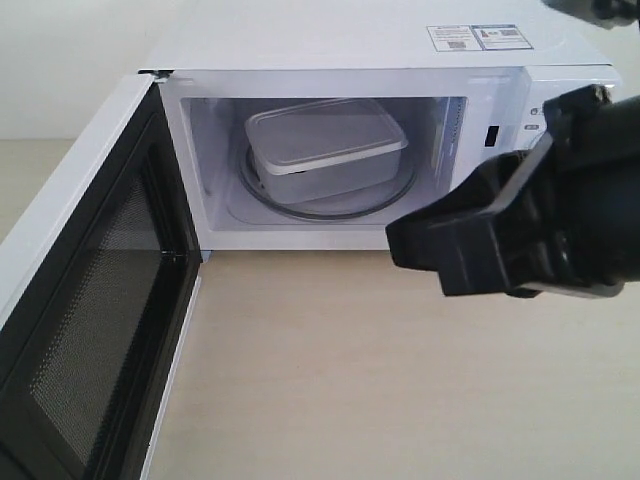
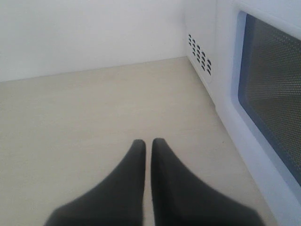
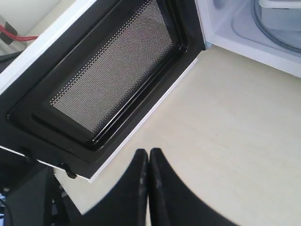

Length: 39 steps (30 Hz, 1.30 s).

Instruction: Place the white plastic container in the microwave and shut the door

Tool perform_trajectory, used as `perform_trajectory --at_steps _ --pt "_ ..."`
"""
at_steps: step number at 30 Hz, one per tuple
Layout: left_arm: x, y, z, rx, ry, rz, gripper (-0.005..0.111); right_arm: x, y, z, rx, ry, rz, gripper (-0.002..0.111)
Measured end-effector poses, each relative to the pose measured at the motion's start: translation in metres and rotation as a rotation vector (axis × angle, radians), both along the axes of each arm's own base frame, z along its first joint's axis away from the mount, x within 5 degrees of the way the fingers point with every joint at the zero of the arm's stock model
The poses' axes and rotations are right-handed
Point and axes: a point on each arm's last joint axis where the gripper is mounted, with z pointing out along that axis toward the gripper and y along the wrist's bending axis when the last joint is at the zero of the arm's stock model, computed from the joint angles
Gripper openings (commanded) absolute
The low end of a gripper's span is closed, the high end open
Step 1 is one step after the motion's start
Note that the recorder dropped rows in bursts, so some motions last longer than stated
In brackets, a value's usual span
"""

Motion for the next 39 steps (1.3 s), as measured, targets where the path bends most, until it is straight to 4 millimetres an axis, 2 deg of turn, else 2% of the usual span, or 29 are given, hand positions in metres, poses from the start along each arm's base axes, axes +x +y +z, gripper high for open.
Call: perform_trajectory --at_steps 11,17,23,29,33,39 --pt "0.0 0.0 0.0 0.0 0.0 0.0 0.004 0.008 -0.014 -0.002 -0.18 -0.182 0.001 0.0" --pt "0.0 0.0 0.0 0.0 0.0 0.0 0.004 0.007 -0.056 0.025 -0.132 -0.363 -0.197 0.0" --pt "0.0 0.0 0.0 0.0 0.0 0.0 0.004 -0.02 -0.109 0.056 -0.179 -0.642 -0.464 0.0" --pt "0.0 0.0 0.0 0.0 0.0 0.0 0.004 -0.058 -0.137 0.069 -0.238 -0.818 -0.665 0.0" --pt "0.0 0.0 0.0 0.0 0.0 0.0 0.004 -0.072 -0.142 0.061 -0.235 -0.9 -0.736 0.0" --pt "0.0 0.0 0.0 0.0 0.0 0.0 0.004 -0.067 -0.141 0.024 -0.2 -0.926 -0.756 0.0"
